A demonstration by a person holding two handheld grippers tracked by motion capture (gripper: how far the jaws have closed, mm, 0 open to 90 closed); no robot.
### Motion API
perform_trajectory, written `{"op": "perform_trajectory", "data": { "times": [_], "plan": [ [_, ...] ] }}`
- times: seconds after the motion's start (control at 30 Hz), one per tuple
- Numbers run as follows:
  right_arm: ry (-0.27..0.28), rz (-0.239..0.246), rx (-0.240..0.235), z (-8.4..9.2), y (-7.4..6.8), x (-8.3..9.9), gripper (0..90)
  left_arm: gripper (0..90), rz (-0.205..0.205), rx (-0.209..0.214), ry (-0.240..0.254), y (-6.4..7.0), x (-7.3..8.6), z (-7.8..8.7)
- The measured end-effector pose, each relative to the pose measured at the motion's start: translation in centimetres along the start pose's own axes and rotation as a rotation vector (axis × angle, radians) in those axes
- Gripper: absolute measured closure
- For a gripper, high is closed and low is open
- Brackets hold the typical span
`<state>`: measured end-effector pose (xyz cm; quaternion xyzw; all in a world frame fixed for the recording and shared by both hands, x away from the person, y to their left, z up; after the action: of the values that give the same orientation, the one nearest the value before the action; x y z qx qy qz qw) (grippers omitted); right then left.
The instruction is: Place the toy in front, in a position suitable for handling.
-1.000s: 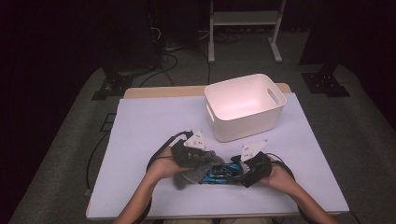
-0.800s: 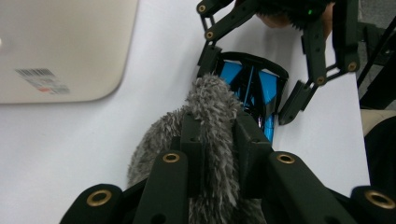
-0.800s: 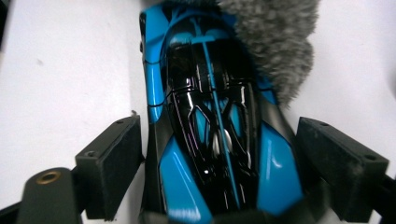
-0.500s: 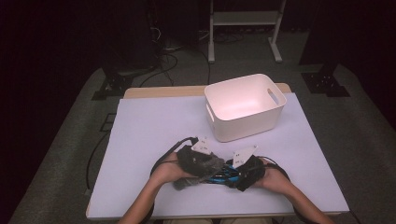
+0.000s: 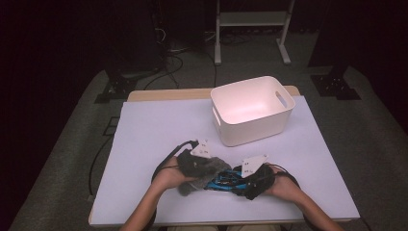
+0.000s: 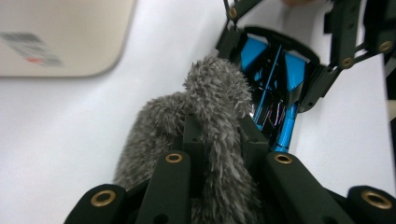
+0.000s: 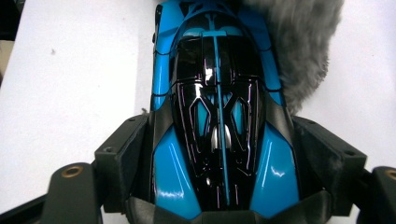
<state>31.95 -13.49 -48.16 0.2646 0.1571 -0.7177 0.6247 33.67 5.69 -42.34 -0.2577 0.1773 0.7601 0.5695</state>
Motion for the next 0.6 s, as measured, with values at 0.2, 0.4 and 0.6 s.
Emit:
{"op": "perform_trajectory", "data": {
  "times": [0.2,0.4,0.6],
  "plan": [
    [0.002,0.004,-0.013,0.2,-0.4,0.2,23.2,78.3,0.024,-0.029,0.084,-0.8,0.1,3.3],
    [0.016,-0.012,-0.093,0.1,-0.9,0.2,23.2,78.3,0.027,-0.046,0.11,-1.1,0.2,5.2],
    [-0.004,-0.008,-0.099,-0.1,-0.9,0.0,23.2,78.3,-0.017,0.041,0.082,0.5,-0.3,3.6]
  ]
}}
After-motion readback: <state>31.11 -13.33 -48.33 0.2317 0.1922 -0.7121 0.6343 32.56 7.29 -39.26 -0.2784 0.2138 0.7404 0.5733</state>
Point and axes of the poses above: each handheld gripper's, and its own axes: z roughly backward along the jaws, x roughly out of its underside, y roughly to its right, the point moved 4 cm from there along -z, roughly forward along the jaws, and after that the axes turned 8 degrees about -y, right-handed, at the moved point
